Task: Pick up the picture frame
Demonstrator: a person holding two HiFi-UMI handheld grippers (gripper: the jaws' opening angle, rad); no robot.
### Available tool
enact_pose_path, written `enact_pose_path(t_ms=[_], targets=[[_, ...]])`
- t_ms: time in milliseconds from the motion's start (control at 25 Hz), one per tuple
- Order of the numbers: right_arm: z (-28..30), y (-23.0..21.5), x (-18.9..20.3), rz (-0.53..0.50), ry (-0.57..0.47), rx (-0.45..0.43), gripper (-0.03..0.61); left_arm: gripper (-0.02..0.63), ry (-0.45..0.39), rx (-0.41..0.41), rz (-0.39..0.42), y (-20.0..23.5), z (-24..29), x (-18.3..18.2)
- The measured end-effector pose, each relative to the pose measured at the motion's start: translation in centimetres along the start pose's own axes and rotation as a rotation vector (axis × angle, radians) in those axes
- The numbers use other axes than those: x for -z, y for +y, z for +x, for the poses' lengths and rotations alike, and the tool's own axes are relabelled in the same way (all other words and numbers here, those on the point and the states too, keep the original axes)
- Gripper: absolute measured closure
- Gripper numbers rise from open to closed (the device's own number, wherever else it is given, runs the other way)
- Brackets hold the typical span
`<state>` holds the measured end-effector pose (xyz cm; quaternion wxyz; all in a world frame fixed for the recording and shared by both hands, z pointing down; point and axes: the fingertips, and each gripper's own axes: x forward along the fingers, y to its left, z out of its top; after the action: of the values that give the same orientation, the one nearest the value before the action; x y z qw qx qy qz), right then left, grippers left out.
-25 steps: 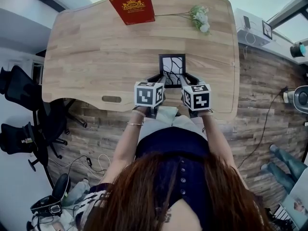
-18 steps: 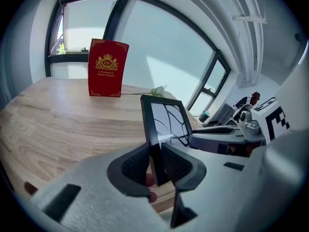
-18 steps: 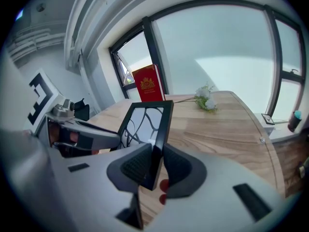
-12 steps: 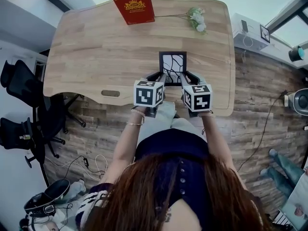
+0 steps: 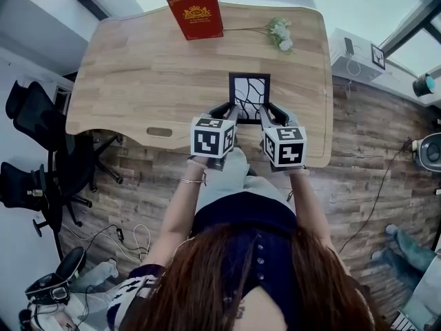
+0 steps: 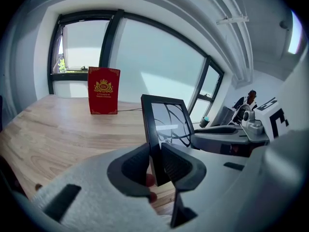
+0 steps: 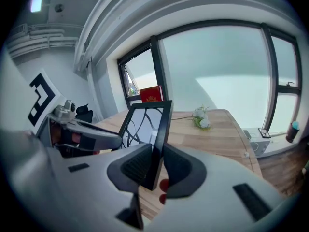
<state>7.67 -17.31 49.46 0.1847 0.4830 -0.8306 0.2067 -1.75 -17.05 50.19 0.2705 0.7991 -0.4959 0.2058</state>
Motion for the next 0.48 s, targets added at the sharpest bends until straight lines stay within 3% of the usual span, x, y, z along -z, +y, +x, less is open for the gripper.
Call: enact_pose_path(t_ms=[480], targets=[[-2.2,1.1,-2.2,-0.044,-0.085,0.031,0.5,0.523,-0.077,-0.01,0.034,-0.7,-2.4,-1.9]])
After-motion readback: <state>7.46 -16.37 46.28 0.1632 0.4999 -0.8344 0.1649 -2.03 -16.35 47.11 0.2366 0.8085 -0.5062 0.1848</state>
